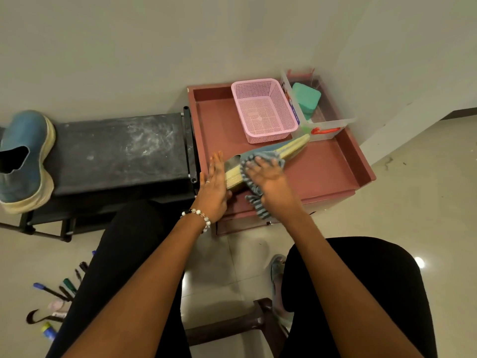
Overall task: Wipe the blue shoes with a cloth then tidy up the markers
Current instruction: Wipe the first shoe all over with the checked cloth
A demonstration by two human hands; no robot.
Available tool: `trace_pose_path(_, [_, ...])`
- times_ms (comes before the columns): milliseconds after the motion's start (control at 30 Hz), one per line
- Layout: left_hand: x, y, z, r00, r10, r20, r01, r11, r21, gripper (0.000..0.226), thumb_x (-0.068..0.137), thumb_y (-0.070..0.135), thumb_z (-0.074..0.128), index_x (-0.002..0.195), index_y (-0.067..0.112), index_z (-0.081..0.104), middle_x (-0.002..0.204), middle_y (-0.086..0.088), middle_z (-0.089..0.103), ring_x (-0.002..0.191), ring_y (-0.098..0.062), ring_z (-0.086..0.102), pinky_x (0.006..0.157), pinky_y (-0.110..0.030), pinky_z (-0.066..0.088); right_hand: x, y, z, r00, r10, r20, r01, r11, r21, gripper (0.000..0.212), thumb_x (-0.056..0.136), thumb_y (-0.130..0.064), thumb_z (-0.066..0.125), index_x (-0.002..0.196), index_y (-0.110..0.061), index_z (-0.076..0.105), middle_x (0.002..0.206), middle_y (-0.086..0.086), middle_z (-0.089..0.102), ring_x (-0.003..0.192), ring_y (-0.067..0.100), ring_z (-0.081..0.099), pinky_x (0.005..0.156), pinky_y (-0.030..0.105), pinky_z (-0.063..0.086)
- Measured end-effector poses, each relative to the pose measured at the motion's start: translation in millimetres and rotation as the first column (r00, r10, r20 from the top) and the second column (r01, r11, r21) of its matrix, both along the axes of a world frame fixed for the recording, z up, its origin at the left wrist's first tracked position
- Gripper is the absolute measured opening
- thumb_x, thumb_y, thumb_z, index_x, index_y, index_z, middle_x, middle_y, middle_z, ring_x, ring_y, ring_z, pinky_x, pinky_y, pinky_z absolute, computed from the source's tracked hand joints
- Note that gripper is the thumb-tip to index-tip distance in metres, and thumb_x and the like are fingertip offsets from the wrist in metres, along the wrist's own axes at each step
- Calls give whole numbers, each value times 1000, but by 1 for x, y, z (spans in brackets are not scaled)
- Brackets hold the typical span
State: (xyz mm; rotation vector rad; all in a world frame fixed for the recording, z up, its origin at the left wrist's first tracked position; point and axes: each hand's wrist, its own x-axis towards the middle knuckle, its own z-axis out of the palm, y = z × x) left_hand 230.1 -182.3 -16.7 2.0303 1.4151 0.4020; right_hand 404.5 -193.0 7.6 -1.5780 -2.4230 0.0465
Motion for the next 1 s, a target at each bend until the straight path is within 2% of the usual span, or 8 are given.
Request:
trace_pose_path(200, [-3,7,3,992,5,129,0,999,-33,114,85,-11,55,123,35,-42,160,2,-1,147,-18,6,117,-33,22,19,3,4,952,-305,3,305,952,-31,70,49,12,74,118,12,58,123,28,58,121,48,49,105,57,17])
trace_pose_path(300, [-5,8,5,990,5,143,-4,1000,-7,120,83,-13,54,112,52,-43,160,-2,-10,143,-30,23,107,-35,39,-18,-3,-2,976,-214,-33,212,976,-46,80,45,13,72,123,12,54,128,31,53,125,51,42,104,64,27])
trace_pose_path(400, [-7,9,2,988,29,154,-29,1000,-4,117,83,-14,51,115,44,-45,160,0,-9,131,-36,41,92,-26,42,-44,-11,-1,995,-80,-61,69,984,-164,71,62,13,57,132,10,46,139,29,42,135,48,30,112,59,21])
trace_pose_path(467, [-7,9,0,985,59,164,-58,998,-11,116,82,-15,51,120,35,-47,160,4,-4,128,-35,45,86,-22,43,-47,-15,1,997,33,-66,-42,991,-130,64,58,14,48,122,11,56,128,30,53,124,51,43,105,59,23])
trace_pose_path(633, [-4,6,0,992,18,123,-17,1000,-14,111,81,-15,55,143,20,-31,160,3,-4,143,-26,23,108,-31,36,-6,2,11,994,105,43,-105,994,-6,56,63,3,38,109,-1,69,112,15,69,109,37,62,95,59,37])
trace_pose_path(833, [-5,7,-4,980,-118,-159,133,987,87,96,83,-10,55,150,18,-7,160,-4,-9,147,-26,-10,118,-47,12,47,14,19,925,-372,77,376,926,-41,65,66,16,53,130,3,53,137,20,50,134,39,38,113,52,9])
trace_pose_path(900, [-3,4,-3,967,-111,-230,139,984,110,99,81,-9,58,150,17,-8,159,-3,-13,146,-26,-12,119,-46,10,55,14,18,851,-525,15,524,848,-84,70,69,17,52,137,2,45,145,19,41,140,34,29,116,45,12])
trace_pose_path(1000, [0,2,2,936,-85,-342,140,980,140,97,83,3,60,152,15,-8,160,-6,-12,147,-28,-10,118,-44,1,52,7,20,747,-620,-239,612,782,-116,63,70,16,46,131,1,53,133,19,54,126,34,48,106,34,34])
